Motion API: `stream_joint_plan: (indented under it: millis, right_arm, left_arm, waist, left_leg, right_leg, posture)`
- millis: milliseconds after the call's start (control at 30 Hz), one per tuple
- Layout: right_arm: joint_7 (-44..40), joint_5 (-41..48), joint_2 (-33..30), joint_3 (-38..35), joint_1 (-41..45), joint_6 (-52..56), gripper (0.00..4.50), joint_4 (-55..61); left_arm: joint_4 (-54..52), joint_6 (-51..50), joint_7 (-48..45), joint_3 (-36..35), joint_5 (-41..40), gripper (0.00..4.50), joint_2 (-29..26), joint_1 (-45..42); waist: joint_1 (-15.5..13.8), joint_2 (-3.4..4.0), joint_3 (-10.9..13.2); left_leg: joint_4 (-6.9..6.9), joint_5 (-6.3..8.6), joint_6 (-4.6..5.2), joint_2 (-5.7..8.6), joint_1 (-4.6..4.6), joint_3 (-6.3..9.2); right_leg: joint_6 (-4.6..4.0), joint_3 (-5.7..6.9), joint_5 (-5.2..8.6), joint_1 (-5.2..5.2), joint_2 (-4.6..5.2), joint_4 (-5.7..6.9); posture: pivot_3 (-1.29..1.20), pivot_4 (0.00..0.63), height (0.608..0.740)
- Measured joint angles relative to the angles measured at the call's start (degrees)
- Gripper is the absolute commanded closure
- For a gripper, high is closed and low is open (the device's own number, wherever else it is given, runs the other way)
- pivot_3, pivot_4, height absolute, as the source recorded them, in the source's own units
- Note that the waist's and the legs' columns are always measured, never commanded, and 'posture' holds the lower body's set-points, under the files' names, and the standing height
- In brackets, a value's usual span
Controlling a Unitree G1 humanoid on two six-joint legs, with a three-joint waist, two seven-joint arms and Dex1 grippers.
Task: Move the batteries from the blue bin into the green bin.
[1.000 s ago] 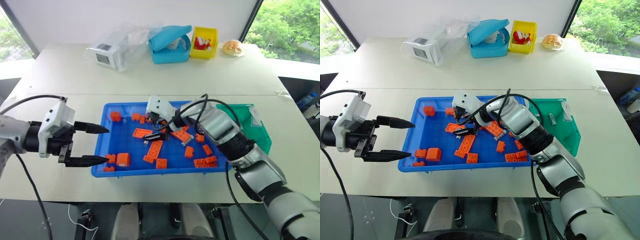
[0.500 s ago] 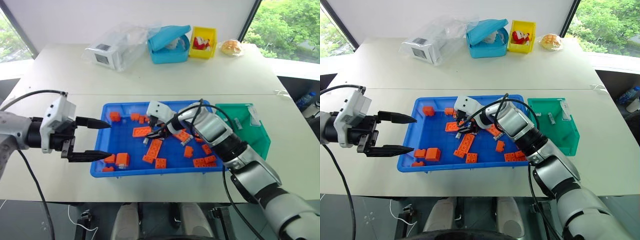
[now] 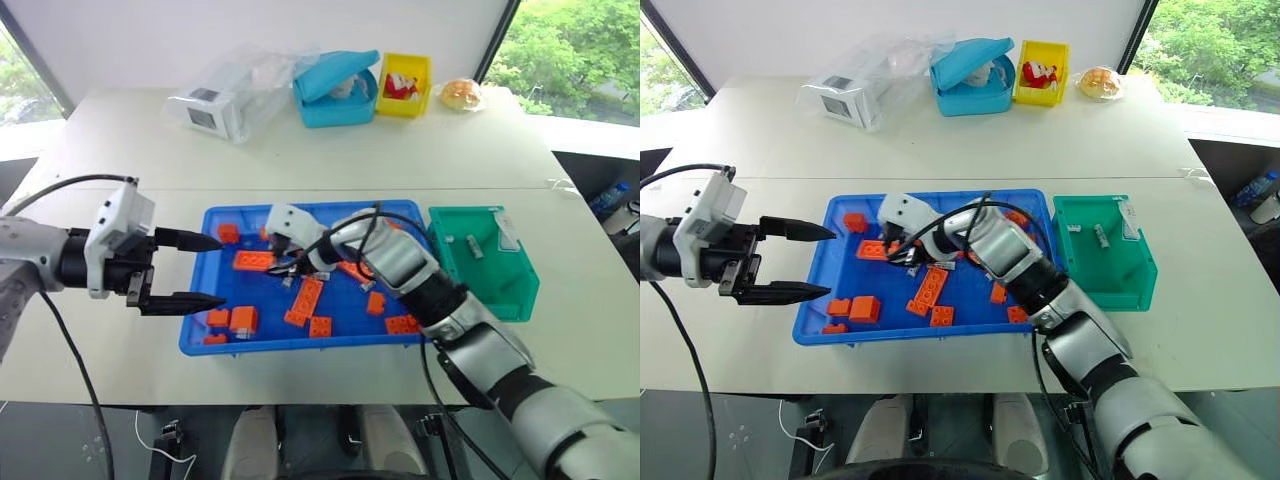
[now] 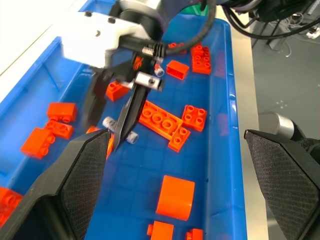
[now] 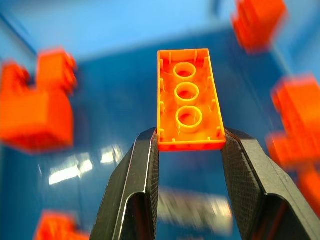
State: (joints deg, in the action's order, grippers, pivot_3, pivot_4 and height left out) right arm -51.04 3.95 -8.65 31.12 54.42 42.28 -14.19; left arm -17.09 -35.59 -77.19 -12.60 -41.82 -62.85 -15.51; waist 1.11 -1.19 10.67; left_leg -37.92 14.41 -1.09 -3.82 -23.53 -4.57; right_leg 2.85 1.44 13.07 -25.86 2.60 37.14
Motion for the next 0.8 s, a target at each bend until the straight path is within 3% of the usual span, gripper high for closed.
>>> stream_joint_plan:
  millis: [100,200,567,800]
  right_arm:
    - [-0.3,-1.3,2.0,1.6,0.3,-2.5,1.82,-2.3]
    - [-0.3,-2.8,2.3,2.7,0.3,-3.8,0.37,-3.6]
    - [0.0,-2.3,-4.8,-1.9,-1.5,8.4,0.37,9.3]
    - [2.4,-0.4,-6.0,-3.5,-4.4,14.7,0.37,13.2]
  left_arm:
    - [0.0,-0.1,0.2,0.1,0.0,0.0,0.2,-0.4]
    - [0.0,-0.1,0.2,0.1,0.0,0.0,0.2,-0.4]
    - [0.3,0.2,-0.1,0.6,0.2,0.0,0.6,-0.5]
    - [3.0,1.2,-1.8,3.2,1.6,0.0,1.1,-3.9]
  waist:
    - [-0.2,-0.02,0.0]
    - [-0.2,-0.03,0.0]
    - [-0.2,-0.04,0.0]
    - [-0.1,-0.05,0.0]
  left_leg:
    - [0.0,0.0,0.0,0.01,-0.01,0.0]
    - [-0.02,0.0,0.0,0.01,-0.02,0.0]
    - [-0.01,0.0,0.0,0.0,-0.02,0.02]
    - [-0.01,0.0,0.0,0.01,-0.03,0.02]
  right_leg:
    - [0.0,0.01,0.0,0.01,0.02,0.0]
    - [0.0,0.0,0.0,0.01,0.03,-0.01]
    - [0.0,0.01,0.0,0.0,0.01,0.0]
    - [0.0,0.01,0.0,-0.02,0.01,0.0]
  posture:
    - [0.0,0.15,0.736]
    - [0.0,0.15,0.736]
    - [0.0,0.15,0.736]
    - [0.0,0.15,0.736]
